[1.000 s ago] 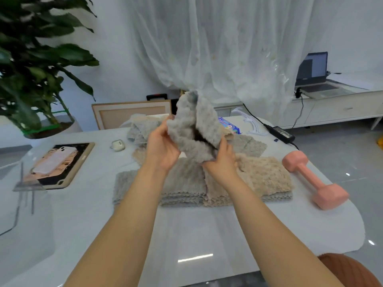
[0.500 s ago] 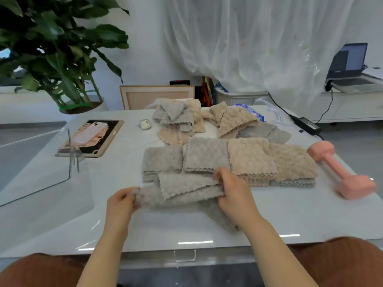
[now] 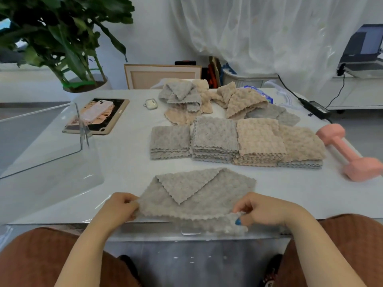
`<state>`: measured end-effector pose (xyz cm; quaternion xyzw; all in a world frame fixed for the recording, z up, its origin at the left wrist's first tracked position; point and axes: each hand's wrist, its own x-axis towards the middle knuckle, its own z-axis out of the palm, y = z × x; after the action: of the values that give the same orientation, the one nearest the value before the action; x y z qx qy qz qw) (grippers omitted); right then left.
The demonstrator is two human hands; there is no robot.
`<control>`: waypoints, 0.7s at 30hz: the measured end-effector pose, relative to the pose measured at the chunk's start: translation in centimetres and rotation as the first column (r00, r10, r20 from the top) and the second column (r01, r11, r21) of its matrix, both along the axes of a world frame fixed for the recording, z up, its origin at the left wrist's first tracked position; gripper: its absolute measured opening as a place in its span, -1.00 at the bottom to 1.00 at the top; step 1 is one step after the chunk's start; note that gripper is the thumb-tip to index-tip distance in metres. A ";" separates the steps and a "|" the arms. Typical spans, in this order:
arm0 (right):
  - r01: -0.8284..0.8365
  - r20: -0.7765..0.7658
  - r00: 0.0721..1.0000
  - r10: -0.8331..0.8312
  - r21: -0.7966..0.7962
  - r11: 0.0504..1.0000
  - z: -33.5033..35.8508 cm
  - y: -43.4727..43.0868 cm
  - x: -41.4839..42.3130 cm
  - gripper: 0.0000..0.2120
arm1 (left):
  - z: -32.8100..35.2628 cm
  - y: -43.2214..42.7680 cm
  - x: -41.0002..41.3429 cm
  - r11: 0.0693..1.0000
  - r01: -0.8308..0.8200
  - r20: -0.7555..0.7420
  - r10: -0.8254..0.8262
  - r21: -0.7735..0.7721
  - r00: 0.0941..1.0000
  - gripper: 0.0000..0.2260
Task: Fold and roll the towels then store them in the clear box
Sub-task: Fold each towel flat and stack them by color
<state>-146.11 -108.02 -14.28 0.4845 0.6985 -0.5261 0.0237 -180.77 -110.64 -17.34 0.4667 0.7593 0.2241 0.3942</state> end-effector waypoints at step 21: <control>0.517 -0.161 0.856 -0.491 0.277 0.810 -4.9 1.7 0.6 -0.80 | -2.0 3.9 5.5 0.880 0.429 -0.310 -0.358 0.202 0.880 -0.56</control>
<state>-145.51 -106.28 -19.15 0.6277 0.6191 -0.4166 -0.2218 -175.23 -106.76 -19.37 0.6864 0.6562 0.1735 0.2612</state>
